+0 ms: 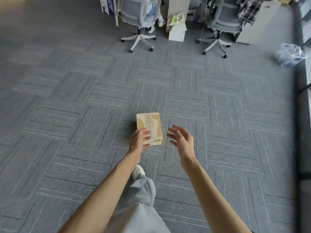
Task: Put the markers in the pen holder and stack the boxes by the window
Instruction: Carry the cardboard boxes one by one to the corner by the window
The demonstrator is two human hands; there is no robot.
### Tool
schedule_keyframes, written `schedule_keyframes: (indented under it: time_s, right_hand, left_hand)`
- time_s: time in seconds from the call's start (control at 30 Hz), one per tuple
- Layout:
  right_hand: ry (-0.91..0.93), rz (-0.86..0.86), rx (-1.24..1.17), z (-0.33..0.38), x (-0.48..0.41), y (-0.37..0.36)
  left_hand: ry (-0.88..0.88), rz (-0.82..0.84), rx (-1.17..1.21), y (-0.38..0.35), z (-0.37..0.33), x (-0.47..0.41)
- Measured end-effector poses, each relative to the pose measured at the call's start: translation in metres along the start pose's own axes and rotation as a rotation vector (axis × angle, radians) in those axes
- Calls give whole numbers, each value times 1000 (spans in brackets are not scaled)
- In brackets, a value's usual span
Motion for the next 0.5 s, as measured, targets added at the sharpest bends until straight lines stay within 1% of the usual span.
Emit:
schedule_keyframes:
  time_s: [0.13, 0.27, 0.4, 0.5]
  right_hand:
    - [-43, -36, 65, 0, -100, -23]
    - [-96, -2, 117, -8, -182, -43]
    - [-166, 33, 162, -28, -249, -50]
    - [-210, 27, 188, -52, -300, -42]
  left_hand:
    - [65, 0, -77, -16, -29, -93]
    - [104, -38, -138, -25, -53, -170]
    - [201, -41, -179, -32, -50, -229]
    - [269, -85, -212, -34, -35, -265]
Point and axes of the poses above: each hand's wrist, its own x-axis away from the middle knuckle, its own y-axis out of the back of the hand, z = x × y, the point moved 5 cm from there along -x, towards the middle knuckle, and after that the axes turned 7 degrees about -x, right-handed, at the moved point
